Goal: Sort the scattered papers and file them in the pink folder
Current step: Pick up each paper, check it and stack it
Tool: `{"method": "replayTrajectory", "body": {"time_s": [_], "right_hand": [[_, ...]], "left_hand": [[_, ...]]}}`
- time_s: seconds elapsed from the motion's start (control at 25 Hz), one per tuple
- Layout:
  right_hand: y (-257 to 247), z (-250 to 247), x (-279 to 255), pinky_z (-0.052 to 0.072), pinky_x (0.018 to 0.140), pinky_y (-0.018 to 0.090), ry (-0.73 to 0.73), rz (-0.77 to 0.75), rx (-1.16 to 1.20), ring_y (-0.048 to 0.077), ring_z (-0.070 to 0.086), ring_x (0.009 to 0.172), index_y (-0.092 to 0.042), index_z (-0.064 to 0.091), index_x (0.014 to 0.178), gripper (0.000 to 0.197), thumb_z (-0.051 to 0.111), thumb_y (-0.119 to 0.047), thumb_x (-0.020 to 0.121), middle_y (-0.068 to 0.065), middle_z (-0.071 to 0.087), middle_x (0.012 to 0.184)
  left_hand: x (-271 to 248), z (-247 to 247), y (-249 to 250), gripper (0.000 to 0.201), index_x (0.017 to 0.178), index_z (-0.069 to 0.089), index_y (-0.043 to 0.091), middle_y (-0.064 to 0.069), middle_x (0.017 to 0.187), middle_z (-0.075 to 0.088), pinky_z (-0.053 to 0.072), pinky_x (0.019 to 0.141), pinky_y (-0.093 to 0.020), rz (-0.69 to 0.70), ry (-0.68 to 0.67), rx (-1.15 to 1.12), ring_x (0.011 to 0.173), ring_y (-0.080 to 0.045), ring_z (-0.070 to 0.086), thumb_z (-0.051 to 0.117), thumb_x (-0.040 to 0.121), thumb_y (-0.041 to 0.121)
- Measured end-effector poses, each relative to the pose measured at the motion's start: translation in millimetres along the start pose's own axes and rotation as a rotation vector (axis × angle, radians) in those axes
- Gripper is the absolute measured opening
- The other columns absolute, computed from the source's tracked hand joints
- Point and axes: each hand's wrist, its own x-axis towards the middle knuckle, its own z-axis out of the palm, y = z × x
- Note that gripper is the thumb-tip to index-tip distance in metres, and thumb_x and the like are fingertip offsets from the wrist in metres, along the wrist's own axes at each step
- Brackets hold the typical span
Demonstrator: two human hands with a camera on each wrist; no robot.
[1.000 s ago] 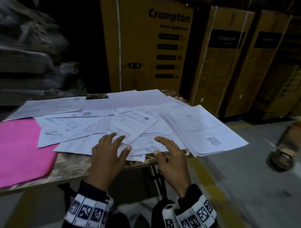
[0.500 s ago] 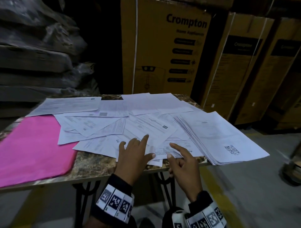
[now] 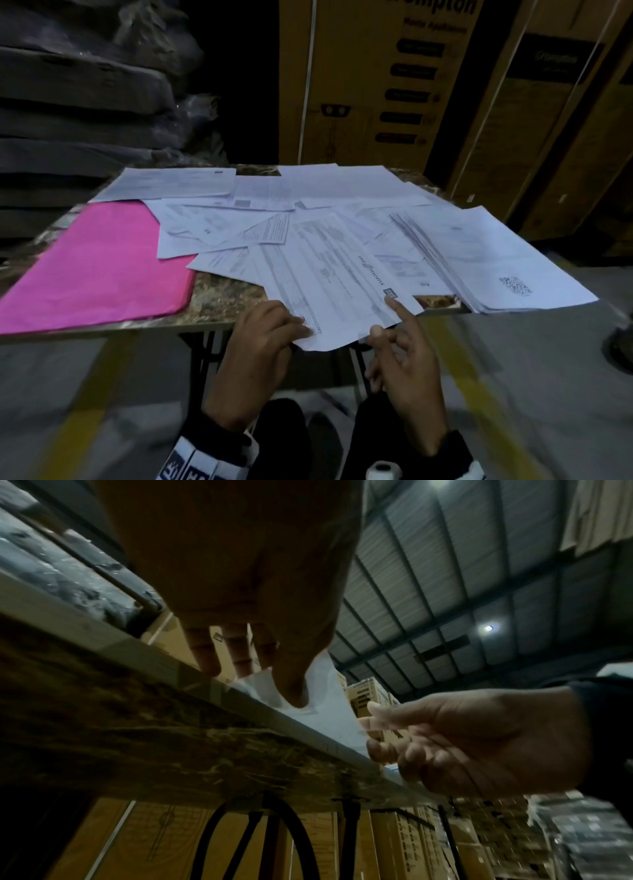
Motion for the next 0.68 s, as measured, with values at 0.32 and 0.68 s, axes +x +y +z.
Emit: {"method": "replayTrajectory", "body": {"time_s": [0.32, 0.68], "right_hand": [[-4.8, 23.7, -22.9, 0.051, 0.048, 0.024, -0.020, 0.054, -0.034, 0.027, 0.064, 0.047, -0.024, 0.069, 0.123, 0.031, 0.066, -0.016, 0.094, 0.015, 0.074, 0.075], [-21.9, 1.0, -45.5, 0.052, 0.047, 0.021, 0.249, -0.158, -0.033, 0.020, 0.060, 0.039, -0.021, 0.072, 0.117, 0.030, 0.064, -0.005, 0.093, 0.007, 0.075, 0.077]], "left_hand": [[-29.3, -26.1, 27.4, 0.047, 0.114, 0.073, 0.016, 0.000, 0.124, 0.064, 0.042, 0.093, -0.044, -0.096, 0.049, -0.113, 0.118, -0.024, 0.056, 0.053, 0.076, -0.003], [-10.5, -19.8, 32.1, 0.042, 0.144, 0.048, 0.033, 0.008, 0.130, 0.051, 0.048, 0.099, -0.043, -0.502, 0.128, -0.333, 0.124, -0.015, 0.049, 0.048, 0.102, 0.035]]}}
